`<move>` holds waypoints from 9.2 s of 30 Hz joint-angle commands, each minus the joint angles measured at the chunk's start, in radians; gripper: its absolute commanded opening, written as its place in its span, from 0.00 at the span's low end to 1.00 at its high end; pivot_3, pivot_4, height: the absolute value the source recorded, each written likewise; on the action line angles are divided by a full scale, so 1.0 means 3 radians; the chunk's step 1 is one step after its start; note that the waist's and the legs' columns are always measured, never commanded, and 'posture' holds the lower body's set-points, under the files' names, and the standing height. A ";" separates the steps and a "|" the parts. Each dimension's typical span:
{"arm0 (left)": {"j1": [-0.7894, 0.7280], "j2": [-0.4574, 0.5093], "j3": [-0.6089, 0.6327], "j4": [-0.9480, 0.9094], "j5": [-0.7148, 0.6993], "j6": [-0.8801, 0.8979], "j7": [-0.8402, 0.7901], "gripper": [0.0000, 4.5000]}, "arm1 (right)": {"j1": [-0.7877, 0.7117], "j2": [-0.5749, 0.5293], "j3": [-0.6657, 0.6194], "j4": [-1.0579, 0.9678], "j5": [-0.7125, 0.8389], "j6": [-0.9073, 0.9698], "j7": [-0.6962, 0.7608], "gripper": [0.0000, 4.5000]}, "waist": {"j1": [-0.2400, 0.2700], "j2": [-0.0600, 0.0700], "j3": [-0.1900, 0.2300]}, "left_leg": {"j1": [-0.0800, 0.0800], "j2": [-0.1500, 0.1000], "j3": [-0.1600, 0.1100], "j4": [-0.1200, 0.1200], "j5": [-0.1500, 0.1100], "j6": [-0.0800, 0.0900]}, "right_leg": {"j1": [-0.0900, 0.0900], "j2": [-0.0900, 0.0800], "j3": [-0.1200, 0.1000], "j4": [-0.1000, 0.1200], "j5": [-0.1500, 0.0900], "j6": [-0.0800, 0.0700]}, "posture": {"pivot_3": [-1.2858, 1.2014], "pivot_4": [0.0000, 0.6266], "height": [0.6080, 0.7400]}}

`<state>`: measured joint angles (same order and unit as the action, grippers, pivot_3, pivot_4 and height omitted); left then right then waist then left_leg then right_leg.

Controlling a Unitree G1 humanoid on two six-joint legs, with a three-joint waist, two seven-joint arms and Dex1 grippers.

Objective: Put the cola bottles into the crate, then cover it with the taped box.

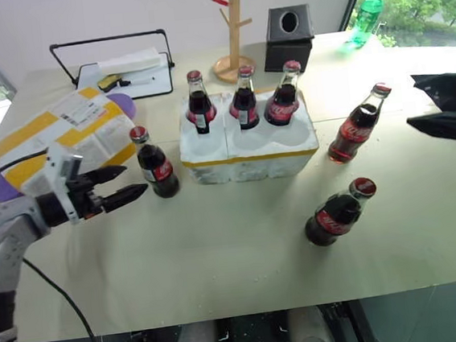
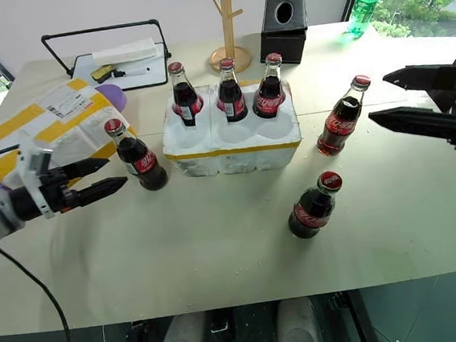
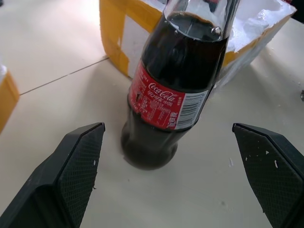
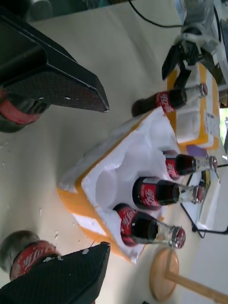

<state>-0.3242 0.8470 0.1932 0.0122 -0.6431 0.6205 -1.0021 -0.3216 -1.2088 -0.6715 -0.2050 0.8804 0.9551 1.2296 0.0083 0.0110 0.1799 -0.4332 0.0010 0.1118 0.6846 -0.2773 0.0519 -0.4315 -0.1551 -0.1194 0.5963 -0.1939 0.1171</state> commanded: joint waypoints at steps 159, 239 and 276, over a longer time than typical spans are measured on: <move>-0.1068 0.0043 -0.0738 -0.0766 -0.0152 0.0482 -0.1412 1.00 | 0.0941 0.1032 0.0131 -0.1098 0.1097 -0.0581 -0.1498 0.62 | 0.0092 -0.0034 0.0021 | -0.0019 -0.0001 -0.0020 0.0053 -0.0004 0.0017 | 0.0013 0.0013 0.0003 0.0005 0.0008 0.0010 | 0.52 0.24 1.00; -0.1438 -0.0423 -0.0893 -0.0391 -0.0045 0.0212 -0.1235 1.00 | 0.0499 0.2139 0.0505 -0.0716 -0.0783 -0.0338 -0.3160 0.99 | 0.0012 -0.0031 0.0017 | -0.0023 -0.0002 -0.0017 0.0048 0.0001 0.0011 | 0.0009 0.0015 0.0003 0.0009 0.0008 0.0013 | 0.52 0.24 1.00; -0.1322 -0.0306 -0.0669 -0.0716 -0.0220 0.0417 -0.0859 1.00 | -0.0894 0.1856 0.0844 0.0090 -0.0867 -0.0993 -0.2667 0.62 | -0.0016 0.0002 0.0037 | -0.0024 -0.0002 -0.0014 0.0047 0.0003 0.0009 | 0.0006 0.0016 0.0004 0.0010 0.0008 0.0014 | 0.52 0.24 1.00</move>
<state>-0.7029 0.7528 -0.0424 -0.1946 -0.6909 0.7568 -1.2612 -0.5093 -0.6165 -0.3615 -0.0533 0.5575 0.6758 0.4112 0.0036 0.0118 0.1909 -0.4404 0.0005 0.1077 0.6987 -0.2765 0.0546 -0.4298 -0.1502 -0.1182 0.5992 -0.1916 0.1213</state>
